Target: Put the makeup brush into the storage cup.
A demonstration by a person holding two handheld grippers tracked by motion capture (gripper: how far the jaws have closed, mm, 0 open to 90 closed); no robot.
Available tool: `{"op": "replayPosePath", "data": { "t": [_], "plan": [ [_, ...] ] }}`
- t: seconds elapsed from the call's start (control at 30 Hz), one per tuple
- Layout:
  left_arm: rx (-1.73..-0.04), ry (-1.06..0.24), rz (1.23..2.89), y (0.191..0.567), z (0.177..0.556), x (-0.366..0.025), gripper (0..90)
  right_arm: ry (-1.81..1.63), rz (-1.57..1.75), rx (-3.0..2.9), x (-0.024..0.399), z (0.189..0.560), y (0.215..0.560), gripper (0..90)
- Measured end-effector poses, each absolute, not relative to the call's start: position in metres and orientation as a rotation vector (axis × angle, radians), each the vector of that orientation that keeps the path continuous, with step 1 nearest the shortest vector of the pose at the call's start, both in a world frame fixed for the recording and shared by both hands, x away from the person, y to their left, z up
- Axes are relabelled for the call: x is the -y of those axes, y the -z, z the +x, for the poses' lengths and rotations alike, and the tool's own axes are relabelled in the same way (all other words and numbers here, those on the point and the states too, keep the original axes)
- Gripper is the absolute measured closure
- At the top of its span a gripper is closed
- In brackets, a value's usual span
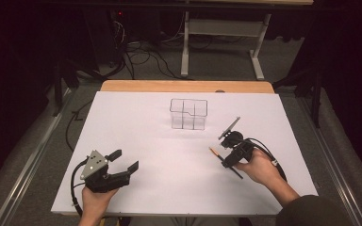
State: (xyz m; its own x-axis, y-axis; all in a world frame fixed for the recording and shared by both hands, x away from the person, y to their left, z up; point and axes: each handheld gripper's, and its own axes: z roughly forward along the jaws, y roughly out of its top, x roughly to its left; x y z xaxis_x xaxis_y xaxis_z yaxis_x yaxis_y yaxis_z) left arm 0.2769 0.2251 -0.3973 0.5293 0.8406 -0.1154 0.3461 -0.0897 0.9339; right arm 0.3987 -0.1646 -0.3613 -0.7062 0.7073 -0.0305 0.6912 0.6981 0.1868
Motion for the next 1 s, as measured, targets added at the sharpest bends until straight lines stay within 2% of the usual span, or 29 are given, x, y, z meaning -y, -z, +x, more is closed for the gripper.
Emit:
{"op": "replayPosePath", "data": {
  "t": [1.0],
  "plan": [
    [-1.01,-0.572,1.686,0.397,0.276,-0.224,24.1,-0.135,1.222,-2.84,0.151,0.423,0.384,64.7]
  ]
}}
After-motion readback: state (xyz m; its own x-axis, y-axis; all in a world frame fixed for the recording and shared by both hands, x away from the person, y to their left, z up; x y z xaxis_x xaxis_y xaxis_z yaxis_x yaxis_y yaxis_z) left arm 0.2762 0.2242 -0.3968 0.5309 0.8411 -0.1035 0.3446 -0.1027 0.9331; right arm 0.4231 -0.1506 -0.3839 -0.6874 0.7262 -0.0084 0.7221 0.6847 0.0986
